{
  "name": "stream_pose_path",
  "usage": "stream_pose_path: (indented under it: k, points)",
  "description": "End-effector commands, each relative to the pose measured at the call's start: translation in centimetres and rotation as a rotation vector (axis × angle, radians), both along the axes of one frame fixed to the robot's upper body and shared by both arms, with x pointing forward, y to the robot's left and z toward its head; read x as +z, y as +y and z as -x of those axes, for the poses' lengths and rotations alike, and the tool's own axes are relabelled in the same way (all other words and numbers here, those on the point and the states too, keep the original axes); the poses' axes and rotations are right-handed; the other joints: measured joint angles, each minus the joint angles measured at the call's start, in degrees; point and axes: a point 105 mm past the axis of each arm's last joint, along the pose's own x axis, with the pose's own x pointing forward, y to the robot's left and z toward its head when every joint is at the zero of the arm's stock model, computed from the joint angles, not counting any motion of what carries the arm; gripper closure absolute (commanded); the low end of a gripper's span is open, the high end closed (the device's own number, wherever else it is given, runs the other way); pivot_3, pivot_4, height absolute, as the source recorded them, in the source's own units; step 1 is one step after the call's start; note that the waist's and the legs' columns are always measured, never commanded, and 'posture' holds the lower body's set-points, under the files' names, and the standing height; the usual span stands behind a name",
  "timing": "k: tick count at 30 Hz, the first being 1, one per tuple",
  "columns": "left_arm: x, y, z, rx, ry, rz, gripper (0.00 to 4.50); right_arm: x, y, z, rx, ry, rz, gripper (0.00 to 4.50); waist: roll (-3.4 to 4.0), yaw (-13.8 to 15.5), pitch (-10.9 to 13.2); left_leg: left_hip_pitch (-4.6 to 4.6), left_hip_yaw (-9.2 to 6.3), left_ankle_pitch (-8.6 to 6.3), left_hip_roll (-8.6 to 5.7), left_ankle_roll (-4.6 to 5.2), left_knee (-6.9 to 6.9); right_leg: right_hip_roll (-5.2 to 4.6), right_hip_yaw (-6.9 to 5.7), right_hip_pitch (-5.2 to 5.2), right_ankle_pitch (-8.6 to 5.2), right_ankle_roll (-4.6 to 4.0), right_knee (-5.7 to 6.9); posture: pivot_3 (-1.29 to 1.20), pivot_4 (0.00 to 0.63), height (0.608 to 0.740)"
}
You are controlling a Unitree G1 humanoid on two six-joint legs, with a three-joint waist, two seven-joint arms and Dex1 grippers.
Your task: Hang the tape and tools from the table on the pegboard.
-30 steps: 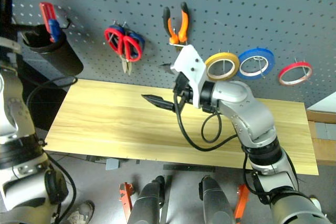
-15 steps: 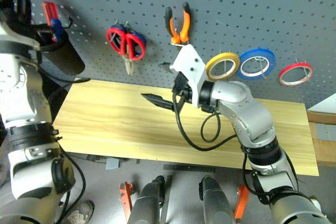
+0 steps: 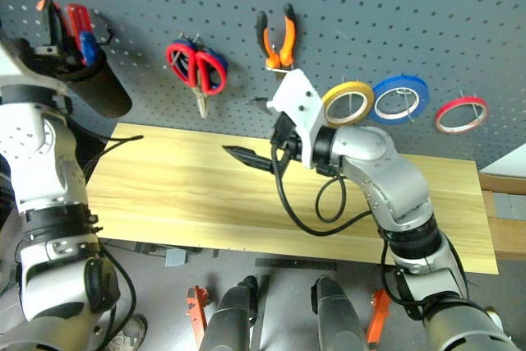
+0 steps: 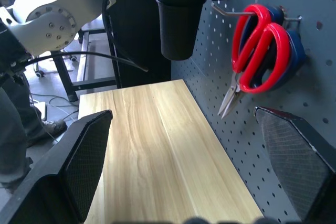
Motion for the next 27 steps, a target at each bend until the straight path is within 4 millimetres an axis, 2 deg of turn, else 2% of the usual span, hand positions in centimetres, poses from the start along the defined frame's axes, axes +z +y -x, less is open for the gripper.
stream_pose_path:
  k: [1,7,11,13,16,21,27]
  points:
    - [1.6,0.0,1.6,0.007,-0.081,0.0,0.03,3.0,-0.3,0.9,0.022,-0.103,-0.09,0.0,-0.02,0.0,0.0,0.01,-0.01,0.02,0.0,-0.01,0.0,0.0,0.0,0.0,0.0,0.0,0.04,-0.1,0.254,0.74]
    - [2.0,-0.5,1.9,0.001,-0.091,-0.007,0.03,3.7,-0.4,0.6,0.019,-0.142,-0.121,0.0,-0.37,-0.1,-0.8,0.07,-0.06,0.14,0.0,-0.13,-0.02,0.0,-0.07,-0.05,0.0,0.0,0.23,-0.08,0.21,0.74]
    - [2.2,-2.0,1.9,-0.059,-0.068,-0.061,0.03,4.1,-0.7,0.4,0.018,-0.166,-0.13,0.0,-0.63,-0.1,-2.2,0.06,-0.07,0.17,-0.02,-0.19,-0.05,-0.01,-0.1,-0.05,0.0,-0.01,0.22,-0.07,0.172,0.74]
    - [1.1,-3.0,1.1,-0.096,0.015,-0.099,0.03,4.2,-0.9,0.2,0.014,-0.174,-0.131,0.0,-0.59,-0.1,-3.1,0.07,-0.07,0.18,-0.02,-0.2,-0.07,-0.01,-0.11,-0.05,0.0,-0.01,0.21,-0.07,0.156,0.74]
    - [-0.4,-3.4,0.5,-0.087,0.12,-0.102,0.03,4.1,-1.5,-0.1,0.001,-0.181,-0.128,0.0,-0.57,-0.1,-4.5,0.12,-0.06,0.19,-0.05,-0.22,-0.1,-0.02,-0.11,-0.01,0.0,-0.01,0.22,-0.06,0.137,0.74]
    - [-3.7,-4.2,-0.9,-0.128,0.3,0.025,0.03,3.4,-2.8,-0.5,-0.038,-0.175,-0.106,0.0,-0.61,-0.1,-6.0,0.22,-0.12,0.32,-0.06,-0.21,-0.09,0.02,-0.14,0.06,0.06,-0.11,0.34,-0.06,0.104,0.74]
    - [-7.1,-6.8,-1.3,-0.231,0.428,0.091,0.03,0.9,-5.2,-0.6,-0.136,-0.113,-0.09,0.0,-0.6,-0.1,-8.6,0.23,-0.2,0.33,-0.1,-0.22,-0.11,0.02,-0.14,0.14,0.06,-0.12,0.29,-0.06,0.074,0.74]
